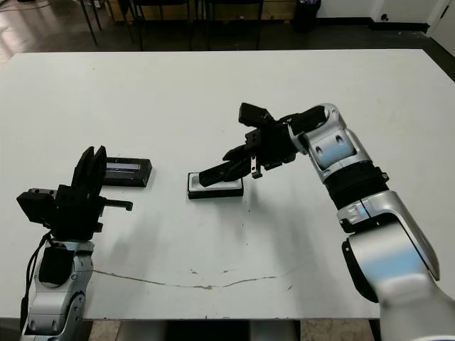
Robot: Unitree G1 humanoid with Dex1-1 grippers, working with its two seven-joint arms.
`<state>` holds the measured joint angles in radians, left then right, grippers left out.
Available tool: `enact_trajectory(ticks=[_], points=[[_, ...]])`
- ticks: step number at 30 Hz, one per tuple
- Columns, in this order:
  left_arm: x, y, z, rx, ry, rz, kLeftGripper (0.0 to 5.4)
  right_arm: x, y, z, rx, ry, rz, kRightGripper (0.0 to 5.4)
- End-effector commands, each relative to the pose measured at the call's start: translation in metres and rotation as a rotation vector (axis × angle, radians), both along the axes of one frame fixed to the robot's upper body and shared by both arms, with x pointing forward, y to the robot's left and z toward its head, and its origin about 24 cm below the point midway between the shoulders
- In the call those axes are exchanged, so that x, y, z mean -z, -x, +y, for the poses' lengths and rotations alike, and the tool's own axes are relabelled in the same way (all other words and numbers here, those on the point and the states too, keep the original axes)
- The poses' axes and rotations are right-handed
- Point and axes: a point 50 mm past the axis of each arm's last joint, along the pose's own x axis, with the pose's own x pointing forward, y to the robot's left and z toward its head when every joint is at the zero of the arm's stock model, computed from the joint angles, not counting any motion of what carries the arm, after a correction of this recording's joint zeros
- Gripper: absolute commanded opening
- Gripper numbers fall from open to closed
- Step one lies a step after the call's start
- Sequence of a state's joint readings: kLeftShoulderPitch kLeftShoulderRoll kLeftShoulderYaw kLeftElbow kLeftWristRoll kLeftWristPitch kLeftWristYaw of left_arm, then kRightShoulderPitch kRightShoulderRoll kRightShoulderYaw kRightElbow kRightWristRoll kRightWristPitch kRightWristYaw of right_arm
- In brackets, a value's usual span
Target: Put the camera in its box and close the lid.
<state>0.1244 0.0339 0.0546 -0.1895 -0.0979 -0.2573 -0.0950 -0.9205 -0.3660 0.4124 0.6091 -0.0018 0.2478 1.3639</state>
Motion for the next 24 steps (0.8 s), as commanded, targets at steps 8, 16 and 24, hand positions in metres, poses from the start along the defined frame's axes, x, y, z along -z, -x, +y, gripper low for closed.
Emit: enact_trajectory(ticks=[8, 16, 24], points=[[0.0065, 0.0029, -0.0006, -0.015, 0.007, 0.05, 0.0, 0.0098, 0.0006, -0.0064, 0.012, 0.033, 0.002, 0.19], [0.007, 0.0027, -0.0002, -0.013, 0.003, 0.045, 0.0, 0.012, 0.0012, -0.0035, 0.016, 0.052, 0.002, 0.19], [0.0076, 0.0033, -0.0006, -0.011, 0.003, 0.051, 0.0, 0.0118, 0.0022, -0.002, 0.004, 0.066, -0.02, 0.19]])
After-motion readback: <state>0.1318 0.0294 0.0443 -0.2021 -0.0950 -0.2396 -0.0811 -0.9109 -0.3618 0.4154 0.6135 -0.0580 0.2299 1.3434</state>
